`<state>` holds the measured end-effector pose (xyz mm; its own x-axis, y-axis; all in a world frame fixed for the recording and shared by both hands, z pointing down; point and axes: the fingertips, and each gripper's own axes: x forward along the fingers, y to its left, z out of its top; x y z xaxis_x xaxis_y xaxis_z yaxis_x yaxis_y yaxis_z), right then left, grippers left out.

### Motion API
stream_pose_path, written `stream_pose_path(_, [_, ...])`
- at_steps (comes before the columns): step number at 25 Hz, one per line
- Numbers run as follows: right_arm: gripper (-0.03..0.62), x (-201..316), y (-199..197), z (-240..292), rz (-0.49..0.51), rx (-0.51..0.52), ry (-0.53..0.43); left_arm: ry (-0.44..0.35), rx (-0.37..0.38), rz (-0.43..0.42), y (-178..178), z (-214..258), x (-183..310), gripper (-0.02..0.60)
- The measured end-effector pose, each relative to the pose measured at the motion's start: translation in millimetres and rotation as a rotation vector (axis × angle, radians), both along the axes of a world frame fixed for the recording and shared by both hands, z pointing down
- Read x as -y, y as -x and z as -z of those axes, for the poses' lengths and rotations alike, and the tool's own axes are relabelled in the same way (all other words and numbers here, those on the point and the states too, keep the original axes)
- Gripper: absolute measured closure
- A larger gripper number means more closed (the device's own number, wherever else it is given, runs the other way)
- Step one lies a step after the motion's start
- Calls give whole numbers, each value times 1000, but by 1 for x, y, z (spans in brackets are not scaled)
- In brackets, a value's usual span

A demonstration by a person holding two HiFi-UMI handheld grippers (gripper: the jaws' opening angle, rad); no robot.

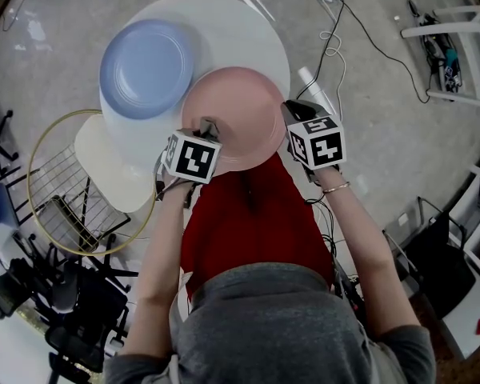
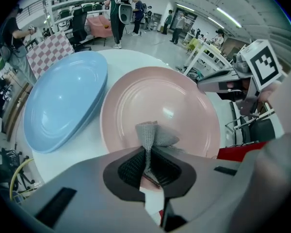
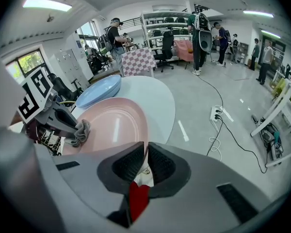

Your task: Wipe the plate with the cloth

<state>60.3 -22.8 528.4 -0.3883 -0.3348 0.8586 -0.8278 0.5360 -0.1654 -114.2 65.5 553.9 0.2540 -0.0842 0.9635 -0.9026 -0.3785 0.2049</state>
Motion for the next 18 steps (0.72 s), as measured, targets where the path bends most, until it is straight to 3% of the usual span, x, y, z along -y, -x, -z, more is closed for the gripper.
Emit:
stream_pose_path(10, [549,10,6,1,-20,-1,-18,-96,87,1,24,7,37,545])
stream_pose_path(18, [549,26,6,5,-10,-35,-70,-153,109,43,33,16,58,545])
